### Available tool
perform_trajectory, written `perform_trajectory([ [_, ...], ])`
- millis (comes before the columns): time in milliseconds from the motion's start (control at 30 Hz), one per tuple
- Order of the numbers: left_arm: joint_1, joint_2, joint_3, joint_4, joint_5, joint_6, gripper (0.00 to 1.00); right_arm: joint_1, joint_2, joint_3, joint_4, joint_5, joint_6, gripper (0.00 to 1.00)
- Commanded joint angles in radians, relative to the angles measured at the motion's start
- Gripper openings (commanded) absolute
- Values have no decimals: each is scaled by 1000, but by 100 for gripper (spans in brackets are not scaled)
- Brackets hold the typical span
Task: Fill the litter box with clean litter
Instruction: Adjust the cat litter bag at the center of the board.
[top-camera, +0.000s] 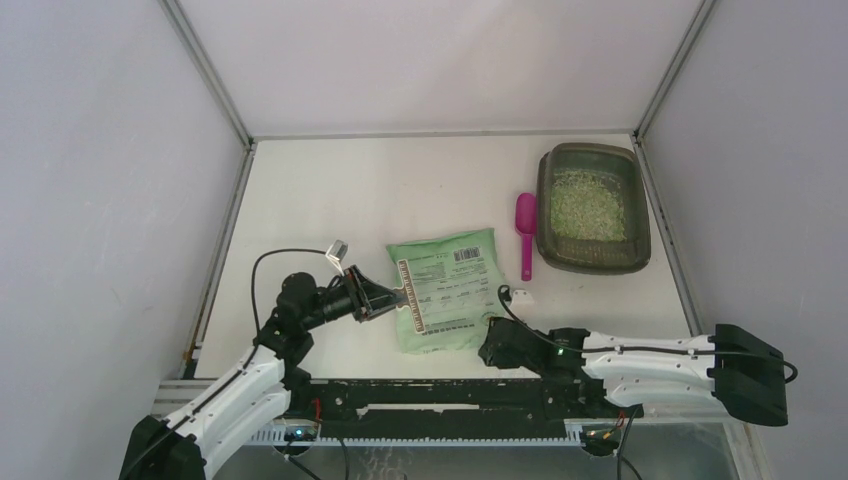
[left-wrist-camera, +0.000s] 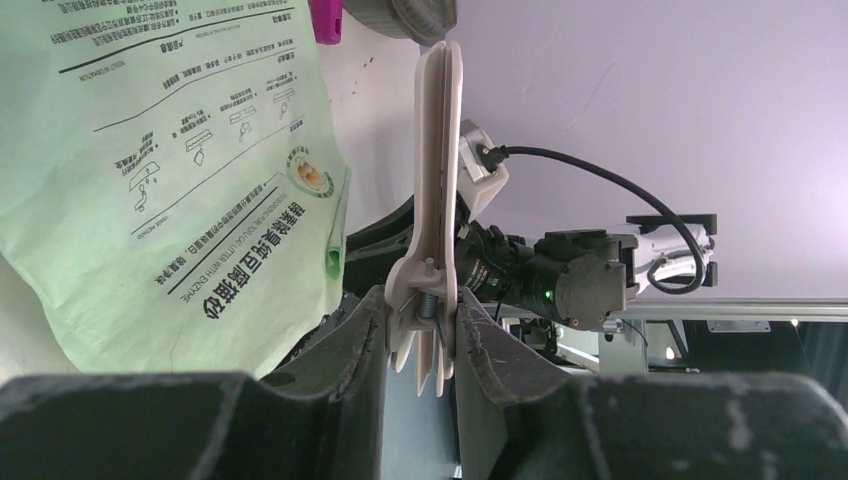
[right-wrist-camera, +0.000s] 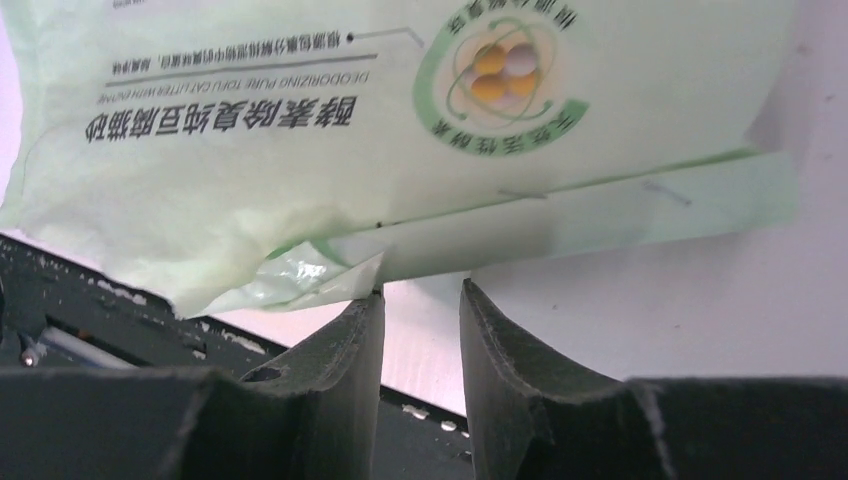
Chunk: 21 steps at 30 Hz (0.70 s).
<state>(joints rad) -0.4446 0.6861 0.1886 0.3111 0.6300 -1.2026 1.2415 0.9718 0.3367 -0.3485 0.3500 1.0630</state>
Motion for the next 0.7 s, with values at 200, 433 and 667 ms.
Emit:
perform_trajectory([
  [200, 7, 11, 4, 48, 0, 27, 0, -141, -60, 56, 34, 26, -150, 41],
  [433, 7, -3, 26, 15, 10, 39, 0, -253, 3, 99, 109, -50, -232, 42],
  [667, -1, -87, 150, -312, -47, 205, 0, -343, 116, 191, 157, -115, -308, 42],
])
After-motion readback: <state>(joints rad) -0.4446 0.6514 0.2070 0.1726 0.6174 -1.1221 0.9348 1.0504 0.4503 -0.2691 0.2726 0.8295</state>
